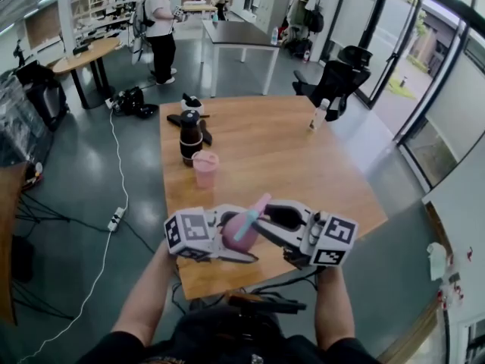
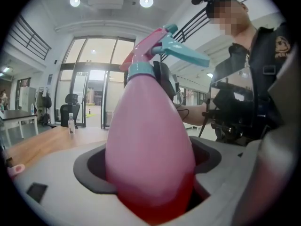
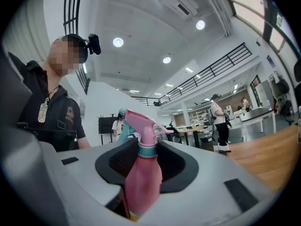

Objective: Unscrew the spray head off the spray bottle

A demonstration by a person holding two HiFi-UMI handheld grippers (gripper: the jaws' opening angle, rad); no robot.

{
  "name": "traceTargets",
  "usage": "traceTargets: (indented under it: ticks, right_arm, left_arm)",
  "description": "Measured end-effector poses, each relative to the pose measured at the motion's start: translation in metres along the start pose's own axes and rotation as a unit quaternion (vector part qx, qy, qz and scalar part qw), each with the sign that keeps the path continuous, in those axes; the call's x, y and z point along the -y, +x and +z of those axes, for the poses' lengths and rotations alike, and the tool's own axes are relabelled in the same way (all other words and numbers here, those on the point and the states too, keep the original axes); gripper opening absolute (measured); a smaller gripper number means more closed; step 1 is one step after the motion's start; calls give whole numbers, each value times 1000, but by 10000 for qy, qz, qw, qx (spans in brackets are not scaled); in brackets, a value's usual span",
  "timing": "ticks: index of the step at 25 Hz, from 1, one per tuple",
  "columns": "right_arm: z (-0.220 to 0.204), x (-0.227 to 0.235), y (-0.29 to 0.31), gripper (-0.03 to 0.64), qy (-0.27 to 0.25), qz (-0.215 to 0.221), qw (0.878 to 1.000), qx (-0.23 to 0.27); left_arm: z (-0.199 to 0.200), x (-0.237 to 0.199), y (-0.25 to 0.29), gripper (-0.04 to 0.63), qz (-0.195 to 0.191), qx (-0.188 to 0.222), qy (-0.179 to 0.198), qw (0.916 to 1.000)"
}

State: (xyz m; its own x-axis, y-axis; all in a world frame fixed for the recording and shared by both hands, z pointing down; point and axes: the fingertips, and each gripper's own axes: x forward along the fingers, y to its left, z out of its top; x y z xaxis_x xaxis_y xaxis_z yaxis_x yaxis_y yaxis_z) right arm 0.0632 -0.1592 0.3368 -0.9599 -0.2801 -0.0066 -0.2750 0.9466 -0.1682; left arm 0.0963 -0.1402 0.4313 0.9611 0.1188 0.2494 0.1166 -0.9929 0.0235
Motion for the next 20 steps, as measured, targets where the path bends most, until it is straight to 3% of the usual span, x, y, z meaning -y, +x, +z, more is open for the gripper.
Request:
traceTargets:
  ticks: [4, 6, 11, 14, 17, 20]
  right_arm:
    - [-1, -8, -2, 135, 21, 338, 9994, 3]
    - [0, -8, -2, 139, -3, 311, 9995, 21]
    - [-1, 12, -4, 143, -154, -538, 9984, -18]
    - [2, 28, -14, 143, -62, -1080, 9940, 133]
    - [9, 36, -21, 143, 147, -1604, 9862, 372]
    - [13, 36, -16, 143, 398, -1943, 9788, 504]
  left_arm:
    - [0, 11, 0, 443, -264, 4, 15, 9996]
    - [2, 11, 0, 443, -195, 45, 32, 9998]
    - [-1, -24, 2, 443, 891, 81, -57, 9960]
    - [-4, -52, -8, 443, 1752, 160, -348, 9838]
    - [-15, -79, -21, 443, 2641, -42, -522, 9631]
    - [-27, -95, -27, 443, 3242, -286, -605, 9436]
